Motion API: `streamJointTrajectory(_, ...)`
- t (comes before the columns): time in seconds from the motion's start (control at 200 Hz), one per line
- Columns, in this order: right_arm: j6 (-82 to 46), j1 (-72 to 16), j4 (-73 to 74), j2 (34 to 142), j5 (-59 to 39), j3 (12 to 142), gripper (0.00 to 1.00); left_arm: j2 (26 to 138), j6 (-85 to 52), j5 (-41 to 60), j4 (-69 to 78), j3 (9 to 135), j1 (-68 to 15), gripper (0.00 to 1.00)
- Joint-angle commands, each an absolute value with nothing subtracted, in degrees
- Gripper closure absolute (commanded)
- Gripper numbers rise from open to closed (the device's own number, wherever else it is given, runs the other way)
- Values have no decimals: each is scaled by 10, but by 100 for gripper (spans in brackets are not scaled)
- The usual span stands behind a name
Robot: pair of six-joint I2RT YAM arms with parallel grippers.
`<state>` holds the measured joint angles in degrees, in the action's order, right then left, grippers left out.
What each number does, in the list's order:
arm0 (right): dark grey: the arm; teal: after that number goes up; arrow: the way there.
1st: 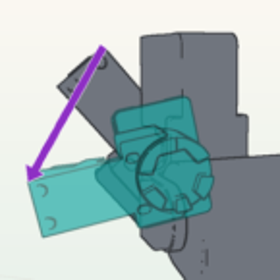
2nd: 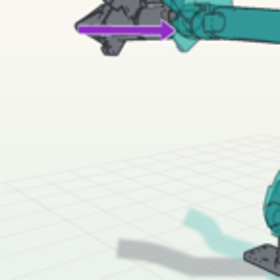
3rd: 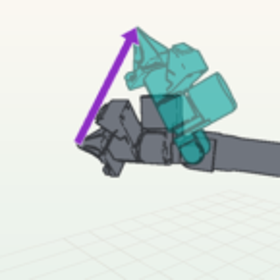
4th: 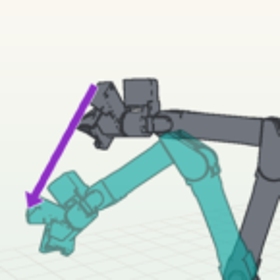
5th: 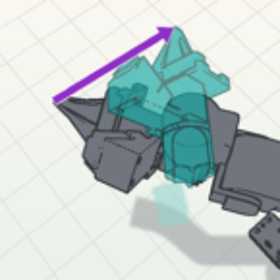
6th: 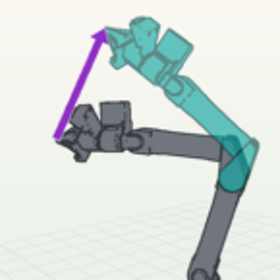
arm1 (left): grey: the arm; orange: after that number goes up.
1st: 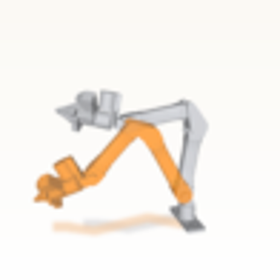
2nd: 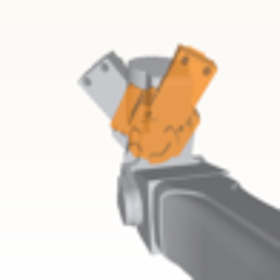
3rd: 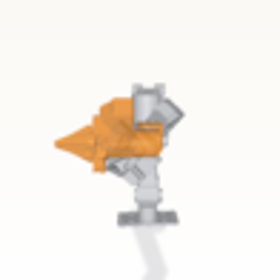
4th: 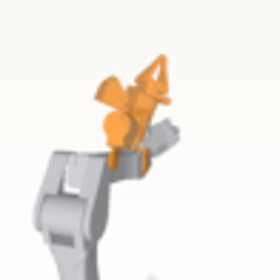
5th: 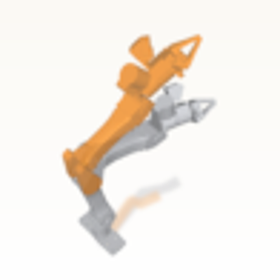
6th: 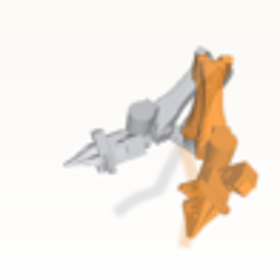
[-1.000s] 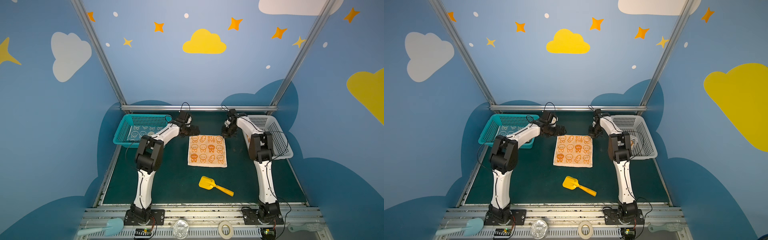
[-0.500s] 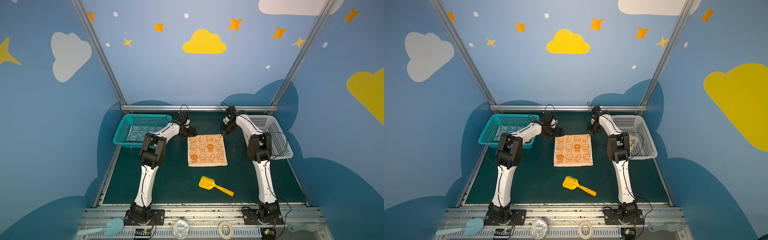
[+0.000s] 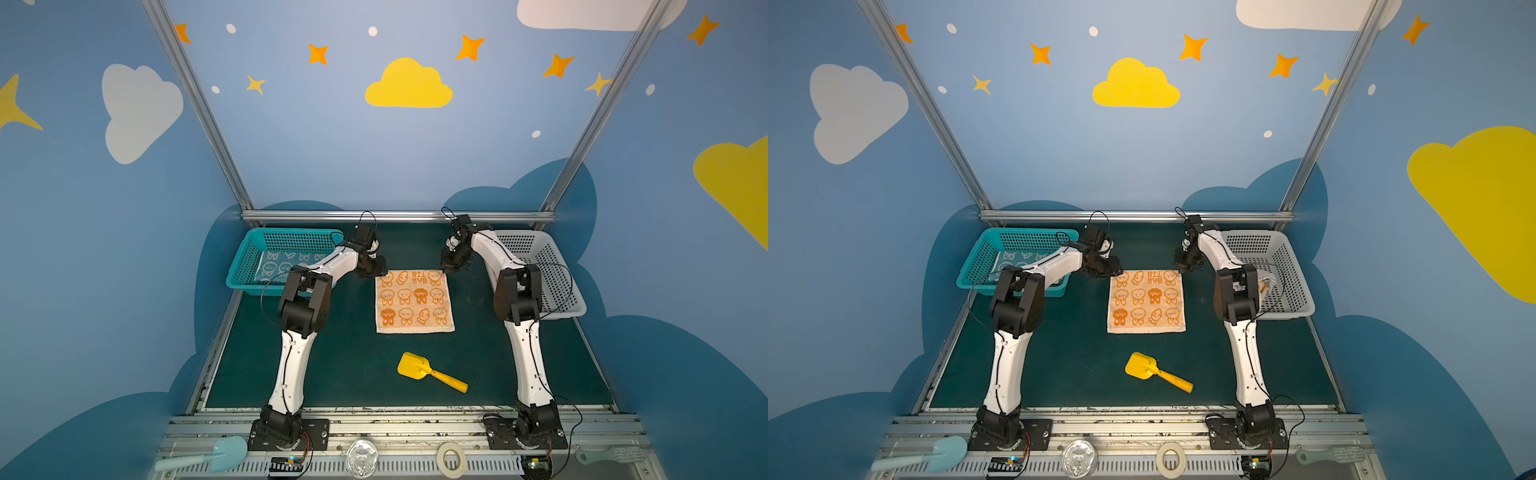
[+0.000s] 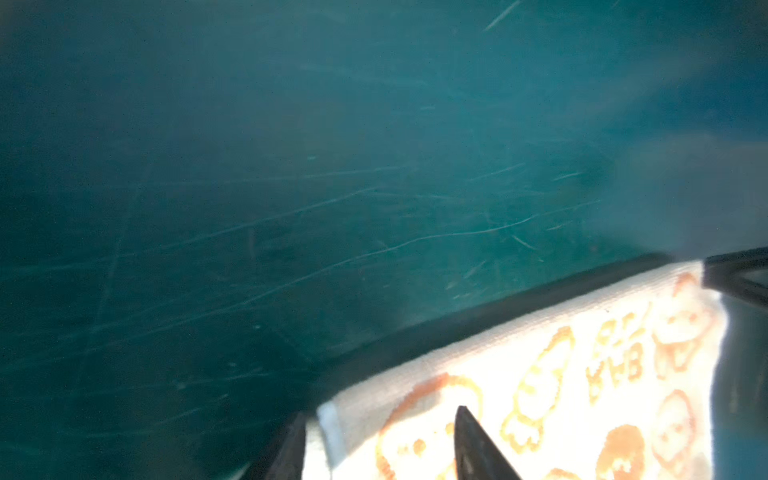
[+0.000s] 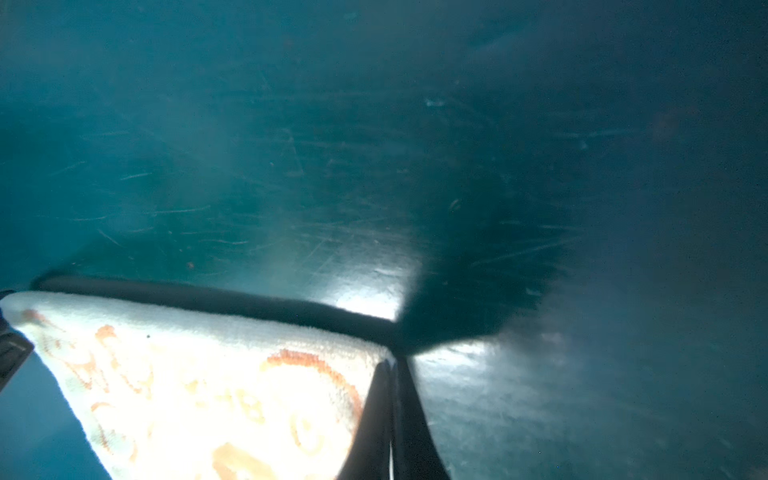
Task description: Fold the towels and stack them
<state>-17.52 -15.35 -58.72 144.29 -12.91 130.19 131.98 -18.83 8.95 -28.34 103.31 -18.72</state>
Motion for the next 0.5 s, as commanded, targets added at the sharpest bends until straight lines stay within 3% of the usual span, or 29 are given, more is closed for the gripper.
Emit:
streamJointTrajectory(0.0, -170, -152, -594, 1440, -136, 1298, 100, 1331, -172, 75, -308, 1053, -184, 53)
streamJointTrajectory(0.496, -169, -146, -586, 1433, -144, 1287, 100, 1354, -163, 66, -302, 1063, -182, 80)
